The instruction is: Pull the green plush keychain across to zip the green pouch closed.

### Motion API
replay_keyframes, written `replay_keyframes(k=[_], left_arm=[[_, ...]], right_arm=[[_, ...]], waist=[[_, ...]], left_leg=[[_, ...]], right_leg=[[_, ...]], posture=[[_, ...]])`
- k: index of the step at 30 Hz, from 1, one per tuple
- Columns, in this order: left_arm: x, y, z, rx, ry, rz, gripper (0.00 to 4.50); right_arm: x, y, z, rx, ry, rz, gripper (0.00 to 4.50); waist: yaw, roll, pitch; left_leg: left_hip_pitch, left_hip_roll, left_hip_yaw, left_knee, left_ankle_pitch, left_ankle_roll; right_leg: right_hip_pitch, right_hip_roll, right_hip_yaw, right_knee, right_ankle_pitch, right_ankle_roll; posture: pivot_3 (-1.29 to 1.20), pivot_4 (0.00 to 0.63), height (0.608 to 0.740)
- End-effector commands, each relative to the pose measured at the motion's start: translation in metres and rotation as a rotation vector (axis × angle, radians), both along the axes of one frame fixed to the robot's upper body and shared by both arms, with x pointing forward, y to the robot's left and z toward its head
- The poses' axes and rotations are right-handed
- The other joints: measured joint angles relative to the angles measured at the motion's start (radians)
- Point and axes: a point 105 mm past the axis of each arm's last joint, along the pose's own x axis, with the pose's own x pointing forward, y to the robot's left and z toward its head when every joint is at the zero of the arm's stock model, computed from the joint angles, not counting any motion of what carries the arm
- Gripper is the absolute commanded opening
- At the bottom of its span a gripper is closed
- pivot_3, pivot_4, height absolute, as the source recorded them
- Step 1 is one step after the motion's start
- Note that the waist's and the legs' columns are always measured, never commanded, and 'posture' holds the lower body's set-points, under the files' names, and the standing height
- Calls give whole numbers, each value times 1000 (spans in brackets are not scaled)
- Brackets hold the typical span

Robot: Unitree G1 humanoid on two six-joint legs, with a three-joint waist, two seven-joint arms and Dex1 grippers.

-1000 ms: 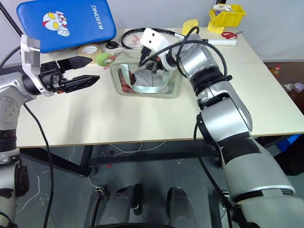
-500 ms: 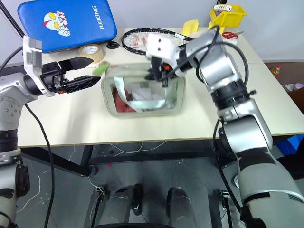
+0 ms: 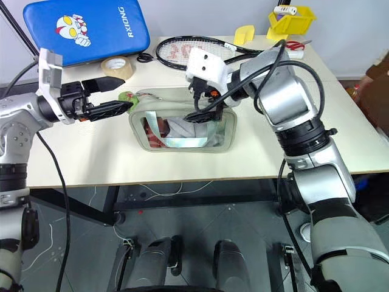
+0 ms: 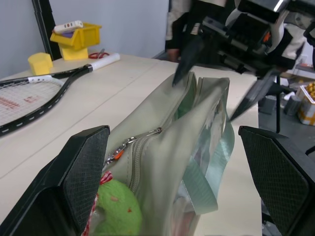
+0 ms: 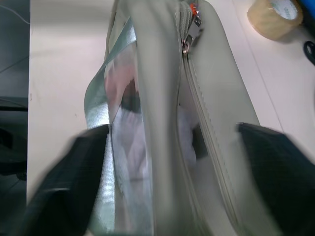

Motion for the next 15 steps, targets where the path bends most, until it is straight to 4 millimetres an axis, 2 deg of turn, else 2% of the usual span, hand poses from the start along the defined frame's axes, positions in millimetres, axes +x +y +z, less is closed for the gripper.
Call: replay_keyframes(k=[1,4,6,7,9,11,15], left_arm=[[-2,-1,13,13,-60,-8,4500],[-1,7,12,30,-54,14,4500],[3,15,3,71,-33,47,4500],[5,18,-3,96,-21,59,4500],[7,23,-10,122,-6,69,4500],[10,25,-15,136,2,83,4500],[18,32,-32,179,39,118,4500]], right_arm=[[-13,-22,34,50,-90,-11,4472],[-18,-42,31,23,-97,-38,4472],[-18,-53,17,-17,-80,-64,4472],[-16,-57,9,-36,-70,-78,4243],[-14,-61,-5,-46,-40,-95,3602],[-10,-63,-12,-49,-33,-115,2622],[-8,-60,-10,-6,-34,-133,478]], waist=[[0,0,0],[-1,0,0],[-2,-1,0],[-4,-1,0],[-7,-1,0],[-6,0,0],[-3,0,0]], left_leg=[[0,0,0,0,0,0],[0,0,0,0,0,0],[1,0,0,0,0,0],[2,0,0,0,0,0],[3,0,1,-1,0,0],[3,1,1,-1,0,0],[1,1,2,-1,0,0]], right_leg=[[0,0,0,0,0,0],[0,0,0,-1,0,0],[1,0,0,-1,0,0],[1,0,0,-1,0,0],[2,0,0,-1,0,0],[1,0,1,-1,0,0],[0,0,1,0,0,0]], posture=[[0,150,740],[0,150,740],[0,150,740],[0,150,740],[0,150,740],[0,150,740],[0,150,740]])
